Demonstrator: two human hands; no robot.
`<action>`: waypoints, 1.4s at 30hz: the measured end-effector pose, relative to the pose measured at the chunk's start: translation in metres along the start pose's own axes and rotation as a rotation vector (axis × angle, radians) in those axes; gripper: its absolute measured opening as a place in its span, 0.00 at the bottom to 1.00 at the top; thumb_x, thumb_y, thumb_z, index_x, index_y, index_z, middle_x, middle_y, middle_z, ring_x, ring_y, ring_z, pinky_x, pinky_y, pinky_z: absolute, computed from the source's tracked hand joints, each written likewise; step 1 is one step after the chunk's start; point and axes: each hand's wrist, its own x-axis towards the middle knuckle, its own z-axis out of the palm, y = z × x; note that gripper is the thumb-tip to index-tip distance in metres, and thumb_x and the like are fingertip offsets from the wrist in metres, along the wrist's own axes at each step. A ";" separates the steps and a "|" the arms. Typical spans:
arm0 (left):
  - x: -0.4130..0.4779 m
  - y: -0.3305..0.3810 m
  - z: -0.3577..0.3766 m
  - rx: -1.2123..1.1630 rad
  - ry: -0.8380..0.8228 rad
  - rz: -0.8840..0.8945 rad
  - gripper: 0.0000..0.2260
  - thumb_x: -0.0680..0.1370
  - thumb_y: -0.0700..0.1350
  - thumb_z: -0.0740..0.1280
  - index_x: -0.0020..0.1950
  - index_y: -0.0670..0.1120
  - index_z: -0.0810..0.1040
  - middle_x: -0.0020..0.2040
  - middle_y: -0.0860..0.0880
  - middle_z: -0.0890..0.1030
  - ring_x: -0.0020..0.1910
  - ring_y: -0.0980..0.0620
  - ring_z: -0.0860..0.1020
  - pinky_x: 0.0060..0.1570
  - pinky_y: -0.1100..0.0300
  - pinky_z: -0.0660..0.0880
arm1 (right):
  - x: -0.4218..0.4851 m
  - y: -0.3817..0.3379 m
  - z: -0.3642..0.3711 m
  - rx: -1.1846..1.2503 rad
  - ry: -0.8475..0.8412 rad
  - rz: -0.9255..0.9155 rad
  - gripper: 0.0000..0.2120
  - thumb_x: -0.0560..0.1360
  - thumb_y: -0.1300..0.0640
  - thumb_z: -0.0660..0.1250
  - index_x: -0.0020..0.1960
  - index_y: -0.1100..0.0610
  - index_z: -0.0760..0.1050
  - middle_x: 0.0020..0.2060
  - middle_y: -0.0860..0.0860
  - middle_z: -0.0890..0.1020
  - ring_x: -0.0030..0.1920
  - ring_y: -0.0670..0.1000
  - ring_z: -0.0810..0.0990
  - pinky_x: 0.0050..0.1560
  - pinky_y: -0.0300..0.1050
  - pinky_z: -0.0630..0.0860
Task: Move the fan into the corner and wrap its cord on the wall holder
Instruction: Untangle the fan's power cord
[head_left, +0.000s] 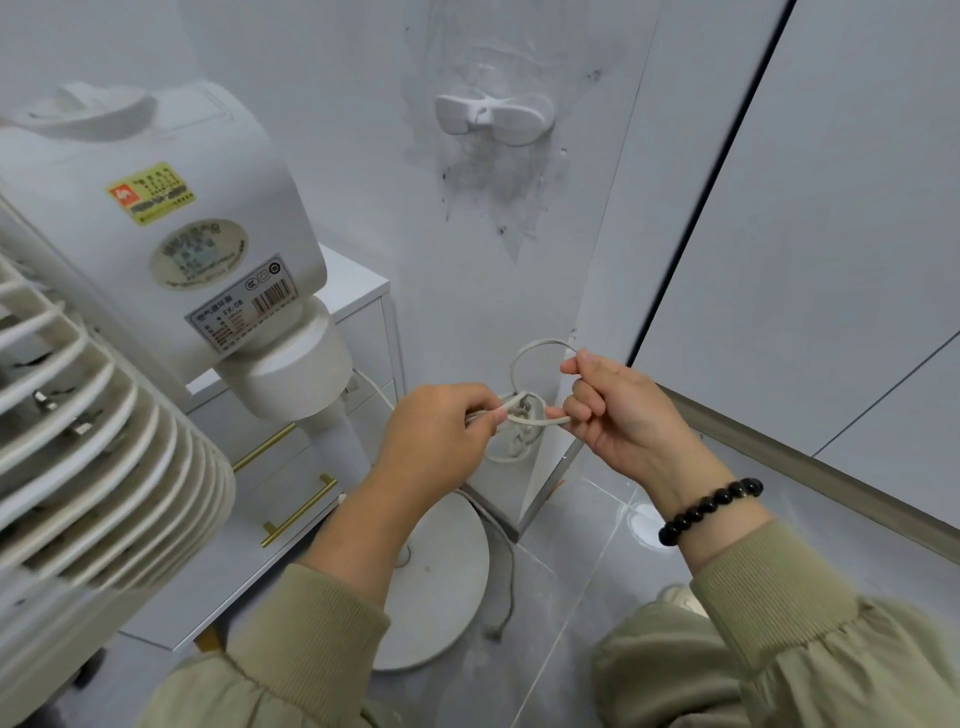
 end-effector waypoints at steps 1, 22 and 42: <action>0.001 -0.001 0.000 -0.021 -0.007 -0.020 0.06 0.76 0.45 0.66 0.44 0.50 0.83 0.35 0.52 0.83 0.37 0.53 0.80 0.45 0.51 0.78 | 0.001 0.000 0.000 0.014 0.010 -0.015 0.12 0.81 0.59 0.56 0.43 0.63 0.72 0.17 0.49 0.65 0.20 0.47 0.69 0.35 0.44 0.81; 0.004 -0.014 -0.011 0.289 -0.003 0.230 0.17 0.73 0.52 0.58 0.41 0.44 0.83 0.36 0.48 0.82 0.41 0.47 0.76 0.41 0.54 0.71 | 0.005 0.031 -0.003 -1.437 -0.162 -0.631 0.09 0.74 0.55 0.68 0.53 0.53 0.81 0.56 0.47 0.80 0.66 0.48 0.69 0.70 0.49 0.59; 0.004 -0.017 -0.012 0.260 -0.056 0.142 0.13 0.80 0.47 0.60 0.40 0.47 0.80 0.31 0.53 0.75 0.37 0.51 0.74 0.39 0.62 0.61 | 0.008 0.019 -0.005 -1.109 0.061 -0.625 0.25 0.74 0.70 0.61 0.67 0.52 0.68 0.59 0.49 0.75 0.58 0.47 0.75 0.61 0.40 0.70</action>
